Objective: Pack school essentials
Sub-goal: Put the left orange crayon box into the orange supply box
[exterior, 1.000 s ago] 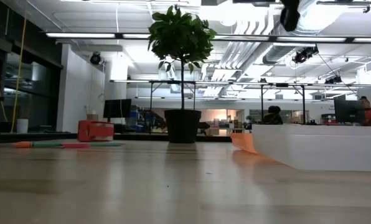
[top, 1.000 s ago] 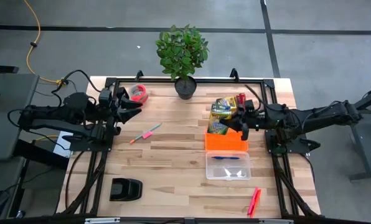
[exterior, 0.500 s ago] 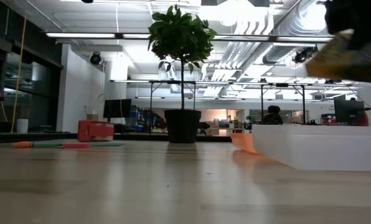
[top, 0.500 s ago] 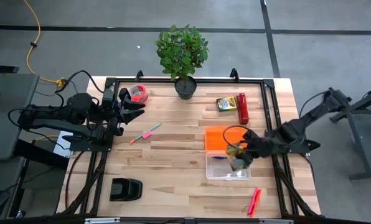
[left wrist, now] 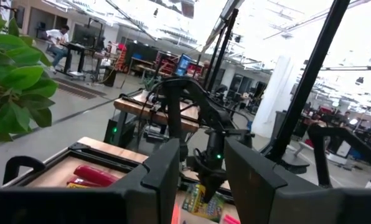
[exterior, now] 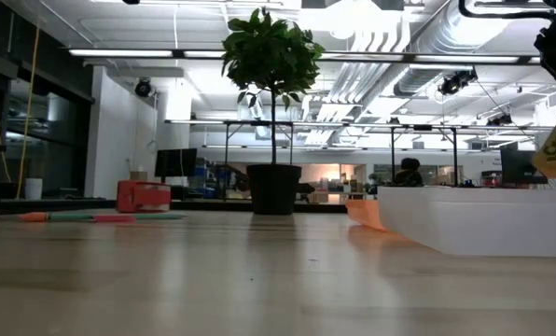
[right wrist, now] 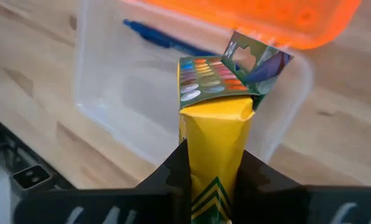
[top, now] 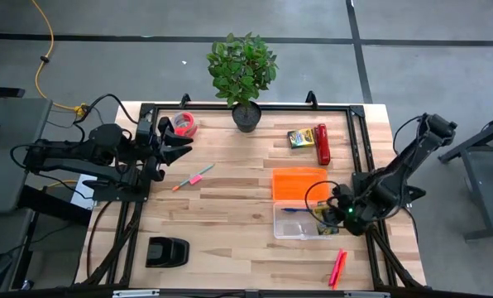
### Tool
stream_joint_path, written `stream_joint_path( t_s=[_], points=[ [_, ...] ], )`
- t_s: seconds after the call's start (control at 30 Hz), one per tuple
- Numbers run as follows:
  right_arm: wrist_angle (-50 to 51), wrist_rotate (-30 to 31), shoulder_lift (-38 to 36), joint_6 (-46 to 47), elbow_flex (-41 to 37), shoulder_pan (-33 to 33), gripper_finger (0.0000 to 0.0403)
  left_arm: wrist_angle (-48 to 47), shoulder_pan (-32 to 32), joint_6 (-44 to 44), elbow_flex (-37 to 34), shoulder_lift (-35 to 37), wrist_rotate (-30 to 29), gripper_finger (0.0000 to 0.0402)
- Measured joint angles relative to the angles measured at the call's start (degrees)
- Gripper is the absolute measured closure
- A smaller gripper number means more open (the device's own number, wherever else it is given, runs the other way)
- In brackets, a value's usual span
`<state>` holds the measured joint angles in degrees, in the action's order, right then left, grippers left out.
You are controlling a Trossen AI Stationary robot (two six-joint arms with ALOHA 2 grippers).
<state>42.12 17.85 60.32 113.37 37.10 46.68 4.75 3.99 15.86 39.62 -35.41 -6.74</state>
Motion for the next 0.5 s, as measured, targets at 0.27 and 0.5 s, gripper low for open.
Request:
stream_joint_path(
  t_s=[0.27, 0.5],
  points=[
    [-3.66, -2.65, 4.76, 0.64, 0.0, 0.0, 0.0356, 0.21, 0.0, -0.01, 0.0, 0.01, -0.07, 0.0286],
    [-2.62, -3.33, 5.33, 1.25, 0.0, -0.86, 0.0356, 0.24, 0.0, 0.0, 0.0, 0.01, -1.54, 0.0286]
  ],
)
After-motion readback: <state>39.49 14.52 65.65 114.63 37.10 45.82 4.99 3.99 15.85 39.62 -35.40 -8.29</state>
